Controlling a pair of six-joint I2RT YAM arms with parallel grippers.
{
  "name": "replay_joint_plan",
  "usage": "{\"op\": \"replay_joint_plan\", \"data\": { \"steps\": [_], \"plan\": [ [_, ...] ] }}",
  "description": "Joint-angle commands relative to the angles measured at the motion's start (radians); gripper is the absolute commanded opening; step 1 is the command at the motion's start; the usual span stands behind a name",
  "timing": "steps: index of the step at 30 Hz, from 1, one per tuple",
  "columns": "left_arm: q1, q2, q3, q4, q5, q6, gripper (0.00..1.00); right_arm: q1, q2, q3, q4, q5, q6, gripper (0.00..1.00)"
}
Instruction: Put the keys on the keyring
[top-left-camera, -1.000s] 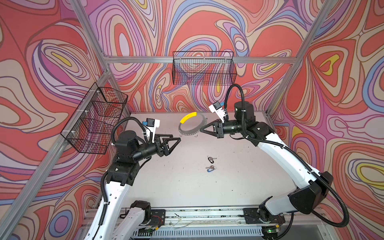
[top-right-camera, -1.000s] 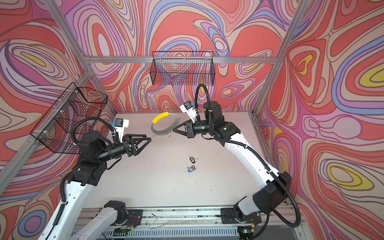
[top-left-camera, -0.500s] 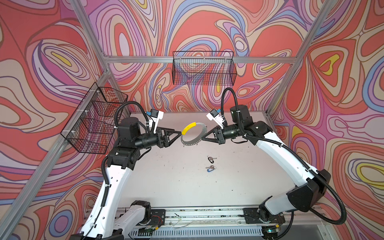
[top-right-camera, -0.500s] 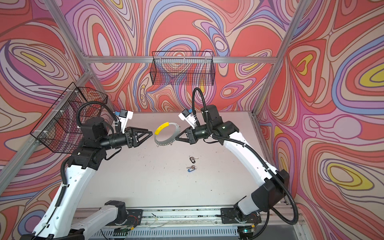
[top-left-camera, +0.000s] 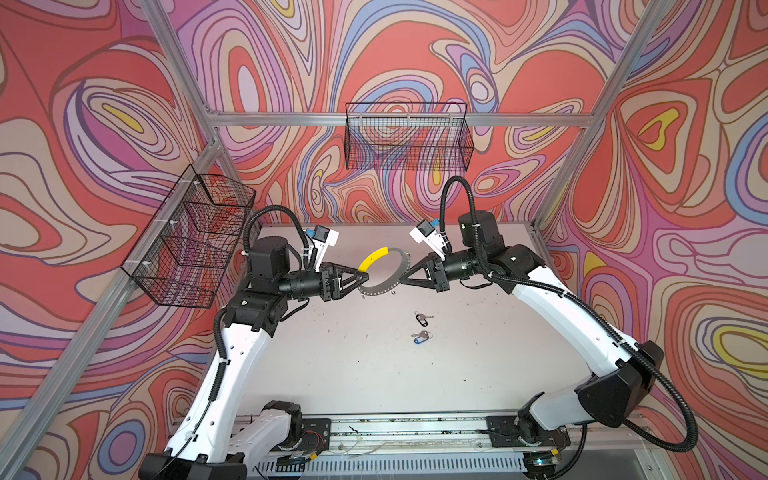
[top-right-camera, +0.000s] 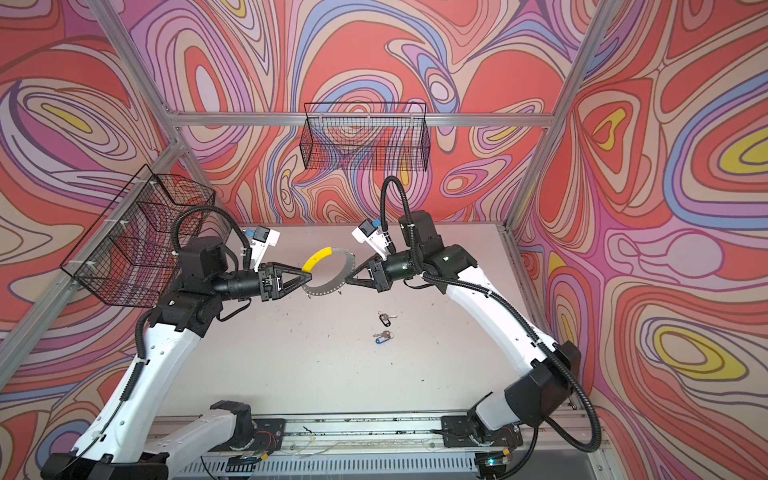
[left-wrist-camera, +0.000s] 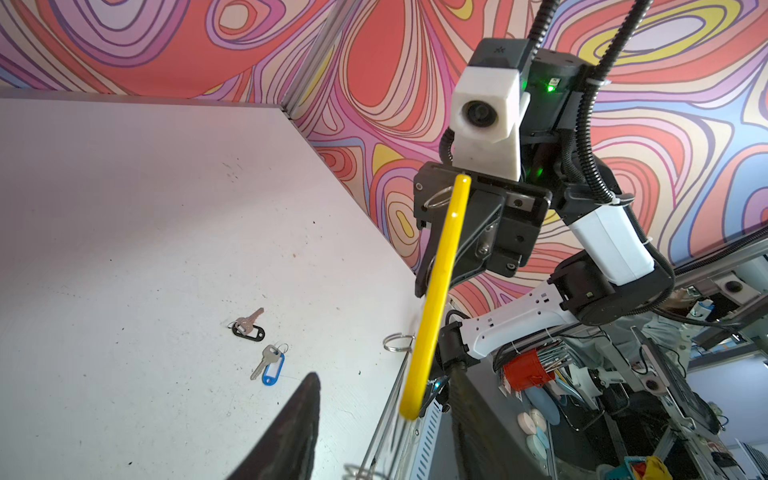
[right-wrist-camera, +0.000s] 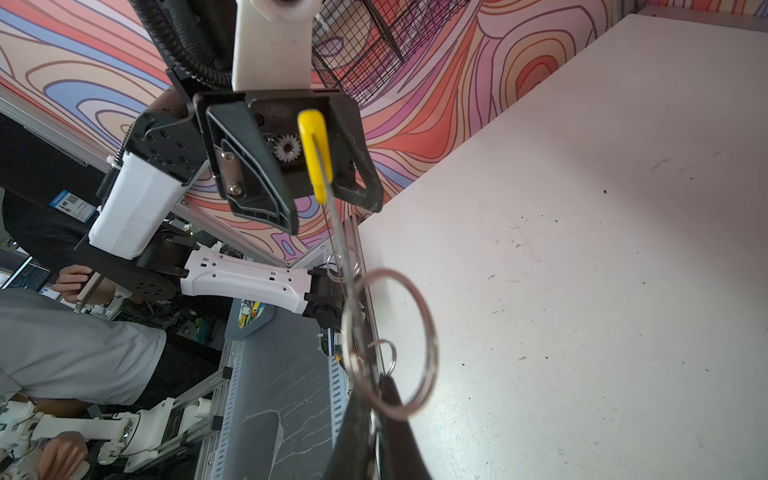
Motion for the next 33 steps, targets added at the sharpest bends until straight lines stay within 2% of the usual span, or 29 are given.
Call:
{"op": "replay_joint_plan", "data": {
  "steps": [1,7,15,20,21,23,25,28,30,33],
  "plan": [
    [-0.018,0.012,0.007,-0.002,0.027,0.023,0.40,0.013,0.003,-0.008,0.028,-0.023,-0.020,0.00],
    [-0.019,0.001,-0.015,0.029,0.030,0.000,0.01,0.014,0.020,-0.004,0.029,-0.023,-0.033,0.00],
    [-0.019,-0.049,-0.048,0.024,0.033,0.007,0.00,0.014,0.024,-0.004,0.056,-0.017,-0.039,0.00],
    [-0.019,-0.068,-0.066,0.075,0.032,-0.048,0.00,0.013,0.033,-0.006,0.067,0.002,-0.032,0.00],
    [-0.019,-0.073,-0.069,0.074,0.021,-0.051,0.00,0.014,0.029,-0.010,0.072,0.012,-0.028,0.05],
    [-0.019,-0.081,-0.073,0.085,0.006,-0.067,0.00,0.013,0.012,-0.022,0.087,0.041,-0.018,0.32],
    [-0.019,-0.089,-0.082,0.112,-0.009,-0.098,0.00,0.008,-0.014,-0.039,0.106,0.073,-0.007,0.36],
    [-0.019,-0.099,-0.086,0.127,-0.053,-0.129,0.00,-0.004,-0.060,-0.074,0.144,0.123,0.025,0.50],
    [-0.019,-0.109,-0.087,0.127,-0.090,-0.139,0.00,-0.014,-0.087,-0.097,0.164,0.150,0.044,0.55],
    [-0.019,-0.125,-0.093,0.141,-0.148,-0.169,0.00,-0.026,-0.132,-0.126,0.172,0.240,0.080,0.64]
  ]
}}
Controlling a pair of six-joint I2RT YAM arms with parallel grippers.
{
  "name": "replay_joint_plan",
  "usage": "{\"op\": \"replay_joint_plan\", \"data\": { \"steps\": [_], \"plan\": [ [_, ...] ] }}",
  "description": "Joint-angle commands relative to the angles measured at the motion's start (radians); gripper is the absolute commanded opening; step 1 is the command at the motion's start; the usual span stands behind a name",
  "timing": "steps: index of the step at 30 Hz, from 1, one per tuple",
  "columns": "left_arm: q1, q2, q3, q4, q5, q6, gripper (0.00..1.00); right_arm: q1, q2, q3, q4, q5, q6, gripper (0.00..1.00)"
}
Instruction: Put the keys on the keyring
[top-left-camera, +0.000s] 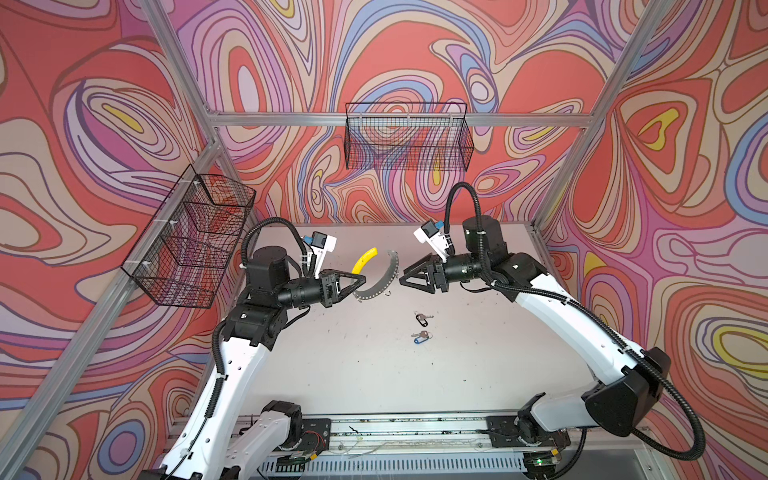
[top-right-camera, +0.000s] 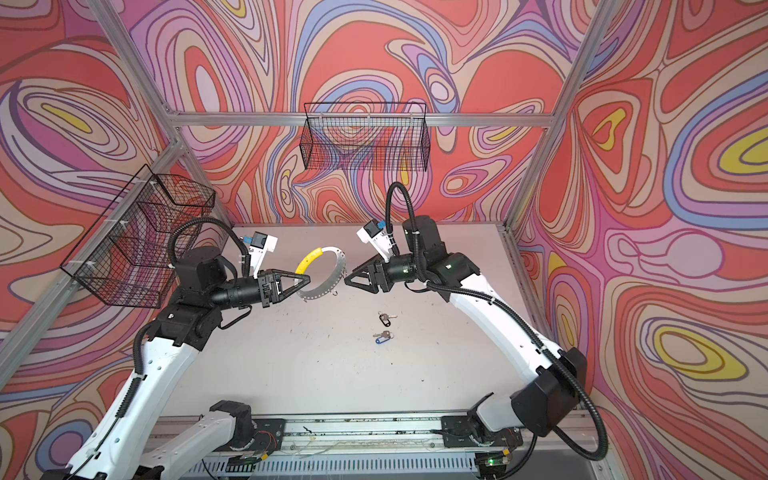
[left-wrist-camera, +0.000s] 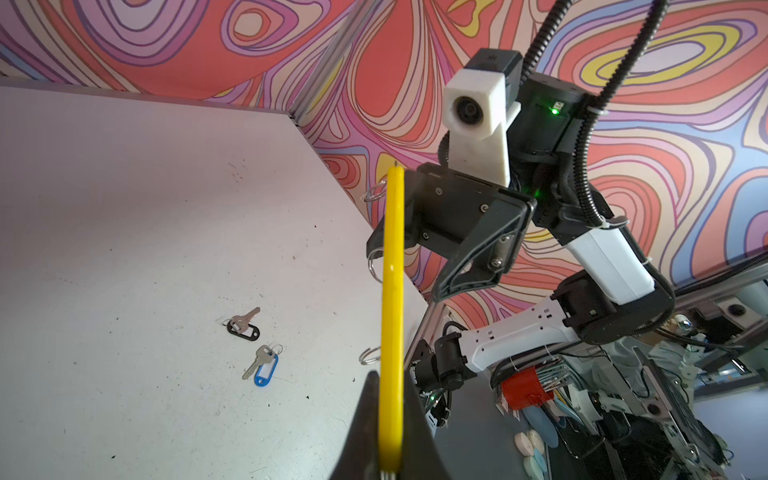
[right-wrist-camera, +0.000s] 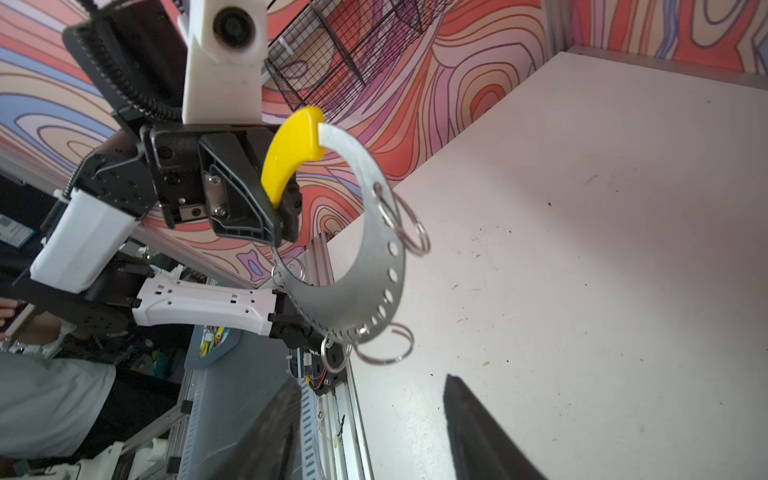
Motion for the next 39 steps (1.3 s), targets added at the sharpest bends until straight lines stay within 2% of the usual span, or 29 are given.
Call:
{"op": "replay_joint_plan", "data": {
  "steps": [1,4,11,22,30,35,39],
  "plan": [
    [-0.004,-0.034,-0.011,0.064,-0.070,-0.049,0.00,-0.013,-0.067,-0.026,0.043,0.121,0.032,0.65],
    [-0.017,-0.055,-0.014,0.072,-0.142,-0.065,0.00,-0.013,-0.095,-0.049,0.050,0.157,0.056,0.65],
    [-0.094,-0.067,-0.006,0.072,-0.297,-0.070,0.00,-0.013,-0.106,-0.115,0.201,0.084,0.167,0.68],
    [-0.123,-0.067,0.000,0.118,-0.296,-0.098,0.00,-0.002,-0.051,-0.147,0.408,-0.021,0.271,0.73],
    [-0.137,-0.060,0.000,0.142,-0.281,-0.108,0.00,0.028,-0.003,-0.125,0.438,-0.027,0.260,0.73],
    [-0.137,-0.050,-0.003,0.161,-0.247,-0.116,0.00,0.029,0.031,-0.091,0.462,-0.049,0.264,0.69],
    [-0.138,-0.047,-0.005,0.164,-0.236,-0.119,0.00,0.029,0.048,-0.088,0.499,-0.068,0.282,0.60]
  ]
}}
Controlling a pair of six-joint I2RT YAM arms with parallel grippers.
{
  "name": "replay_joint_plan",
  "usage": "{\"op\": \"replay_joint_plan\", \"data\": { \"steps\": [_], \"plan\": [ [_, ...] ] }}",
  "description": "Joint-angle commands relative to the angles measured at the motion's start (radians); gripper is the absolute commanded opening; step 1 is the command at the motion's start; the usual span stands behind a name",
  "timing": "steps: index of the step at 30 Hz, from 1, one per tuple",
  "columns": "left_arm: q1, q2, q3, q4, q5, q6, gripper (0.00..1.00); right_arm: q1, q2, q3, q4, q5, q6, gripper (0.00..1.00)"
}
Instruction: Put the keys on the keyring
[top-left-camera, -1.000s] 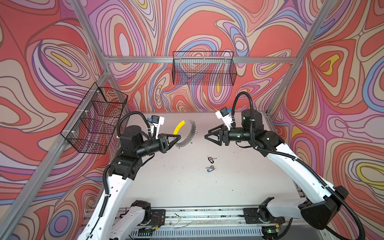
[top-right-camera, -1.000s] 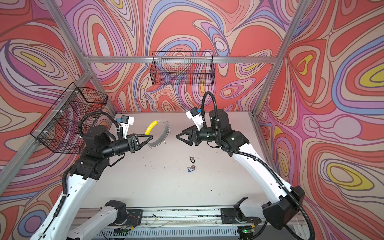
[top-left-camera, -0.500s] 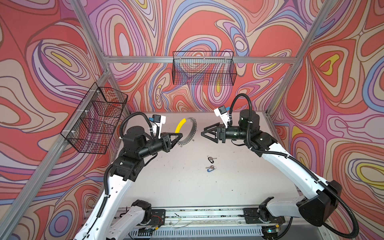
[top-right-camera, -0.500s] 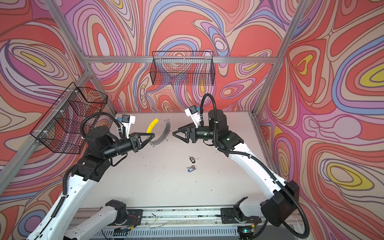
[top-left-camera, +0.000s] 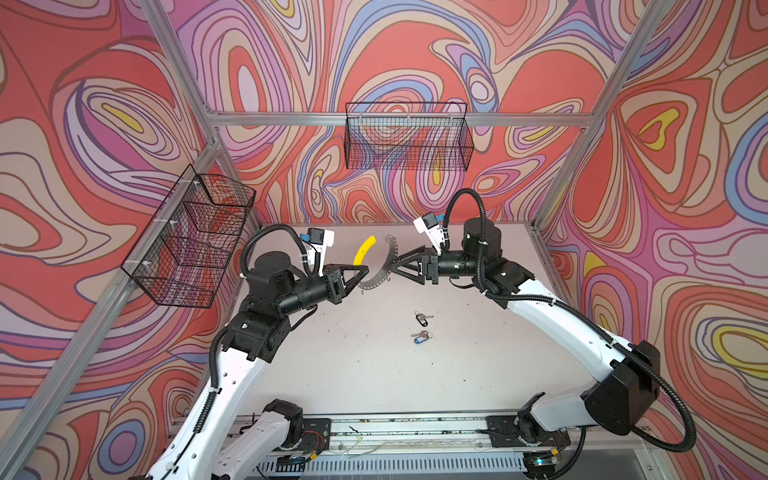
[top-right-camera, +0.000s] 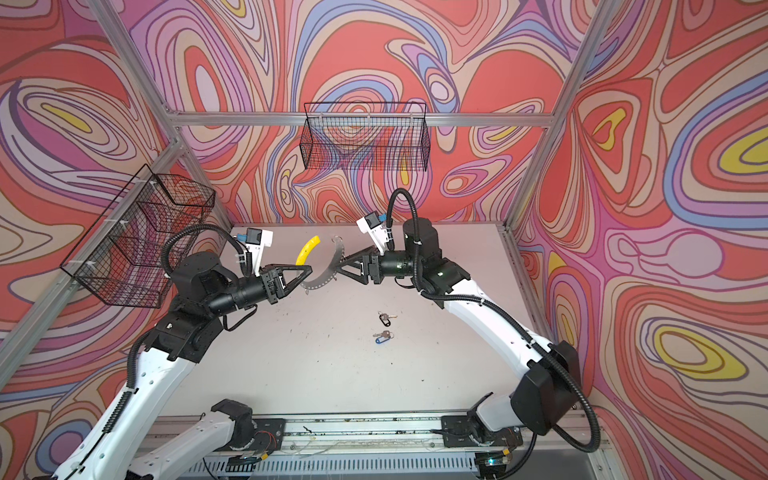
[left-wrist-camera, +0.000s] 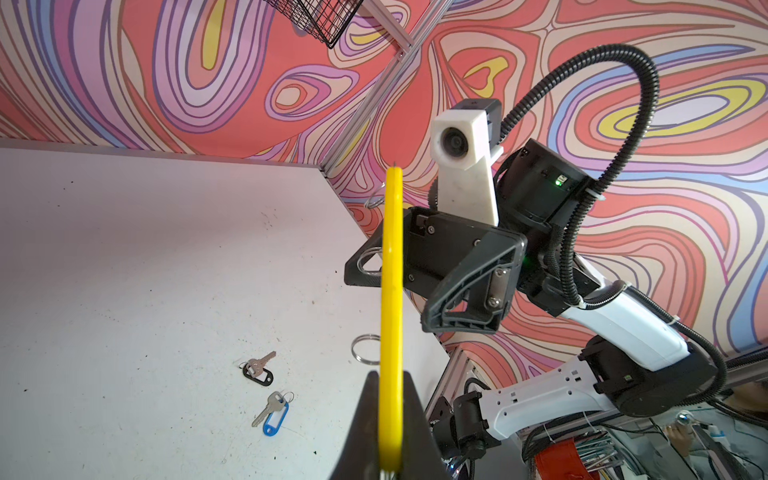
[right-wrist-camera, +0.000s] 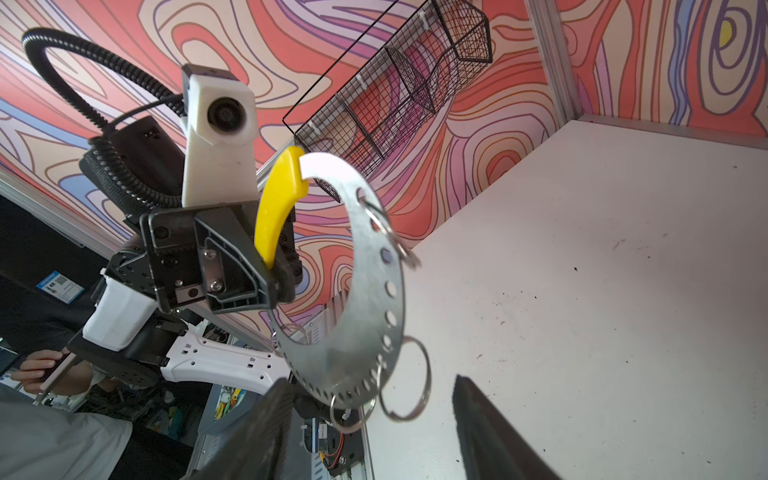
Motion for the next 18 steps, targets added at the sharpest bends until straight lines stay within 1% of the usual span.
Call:
{"op": "replay_joint_plan", "data": {
  "steps": [1,7,12,15,18],
  "plan": [
    [-0.003,0.001,-0.002,0.054,0.032,-0.015,0.00,0.003,0.015,0.026,0.059,-0.031,0.019,0.57],
    [-0.003,0.002,-0.009,0.058,0.031,-0.017,0.00,0.002,0.017,0.025,0.081,-0.047,0.034,0.39],
    [-0.005,0.004,-0.022,0.067,0.032,-0.021,0.00,0.003,0.010,0.004,0.127,-0.062,0.060,0.27],
    [-0.004,0.002,-0.025,0.068,0.034,-0.021,0.00,0.002,0.008,-0.013,0.172,-0.079,0.088,0.25],
    [-0.005,-0.001,-0.028,0.068,0.032,-0.021,0.00,0.002,0.008,-0.026,0.221,-0.098,0.119,0.25]
  ]
}}
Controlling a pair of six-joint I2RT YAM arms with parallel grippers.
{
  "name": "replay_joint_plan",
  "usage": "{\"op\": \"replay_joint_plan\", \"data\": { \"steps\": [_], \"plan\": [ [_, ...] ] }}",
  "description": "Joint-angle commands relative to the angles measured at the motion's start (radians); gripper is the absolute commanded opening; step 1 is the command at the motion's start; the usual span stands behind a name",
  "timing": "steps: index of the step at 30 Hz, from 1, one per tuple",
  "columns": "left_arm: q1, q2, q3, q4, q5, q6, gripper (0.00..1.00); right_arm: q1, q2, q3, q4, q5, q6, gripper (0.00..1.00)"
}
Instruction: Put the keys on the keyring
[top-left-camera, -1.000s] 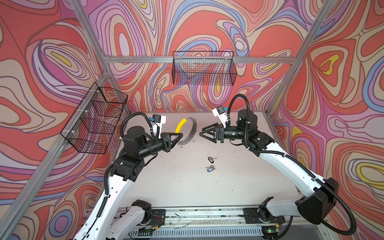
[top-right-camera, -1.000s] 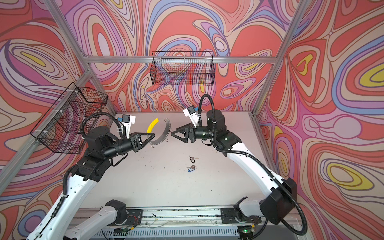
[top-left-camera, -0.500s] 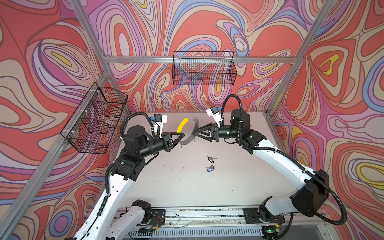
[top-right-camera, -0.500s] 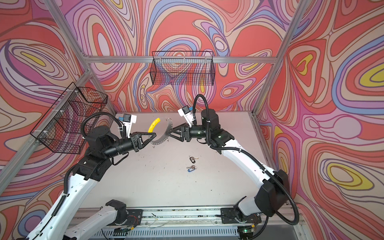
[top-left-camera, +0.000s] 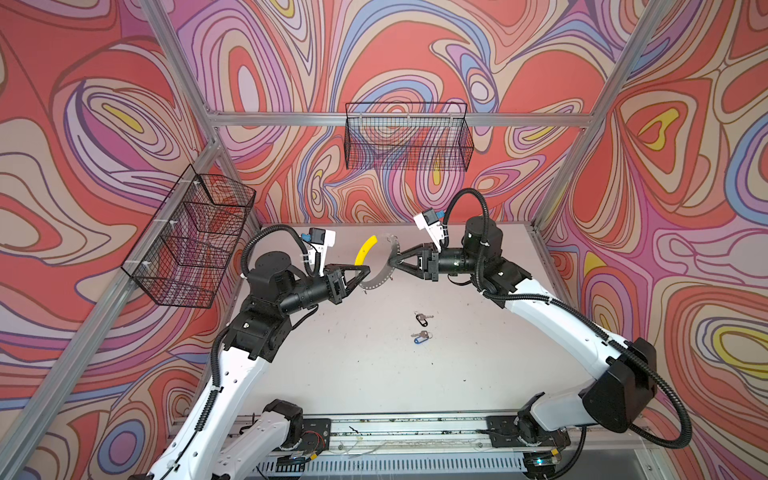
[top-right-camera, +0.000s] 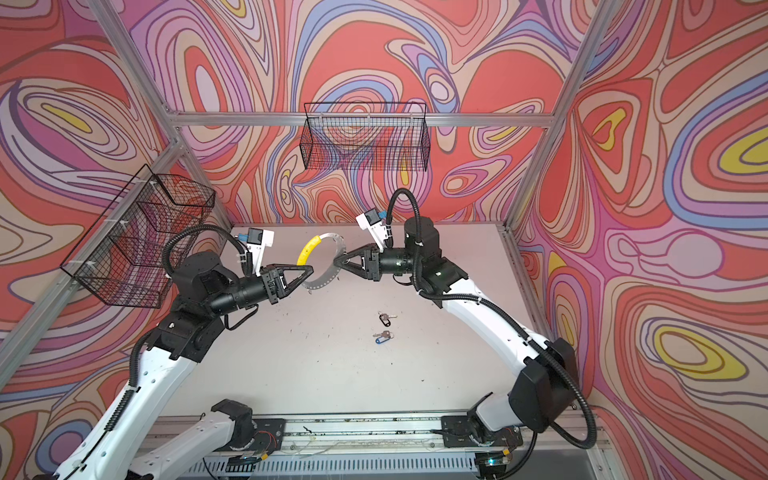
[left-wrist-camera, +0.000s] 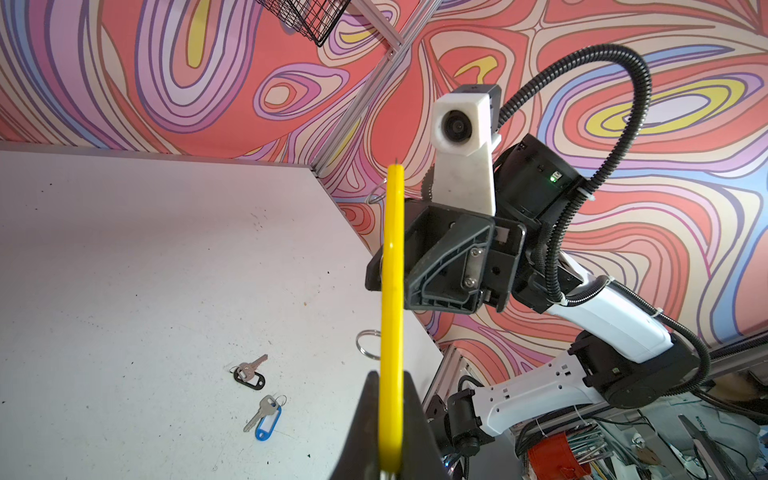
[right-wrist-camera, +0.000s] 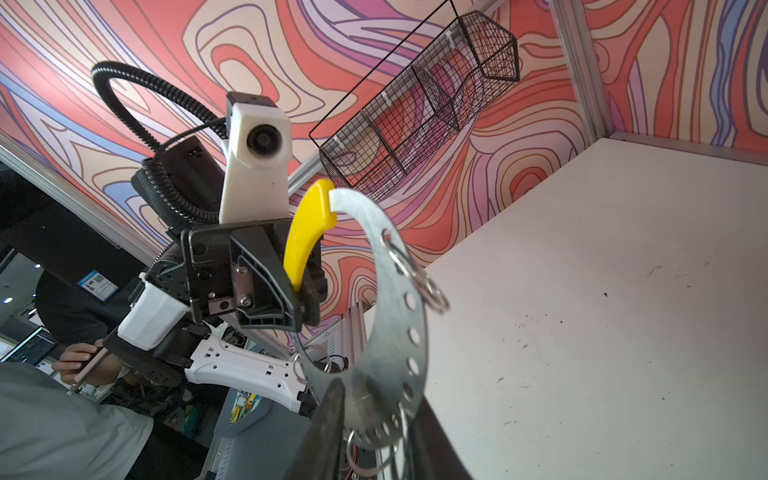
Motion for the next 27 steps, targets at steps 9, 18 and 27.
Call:
{"op": "replay_joint_plan", "data": {
  "steps": [9,18,27],
  "plan": [
    [-0.005,0.008,-0.032,0.052,0.018,-0.022,0.00,0.004,0.016,-0.040,0.225,-0.085,0.139,0.17],
    [-0.004,0.021,-0.013,0.054,-0.003,-0.023,0.10,0.005,-0.040,-0.039,0.125,0.073,0.032,0.00],
    [0.062,-0.007,0.082,-0.185,-0.136,0.001,0.86,0.091,-0.151,-0.016,-0.140,0.762,-0.339,0.00]
  ]
}}
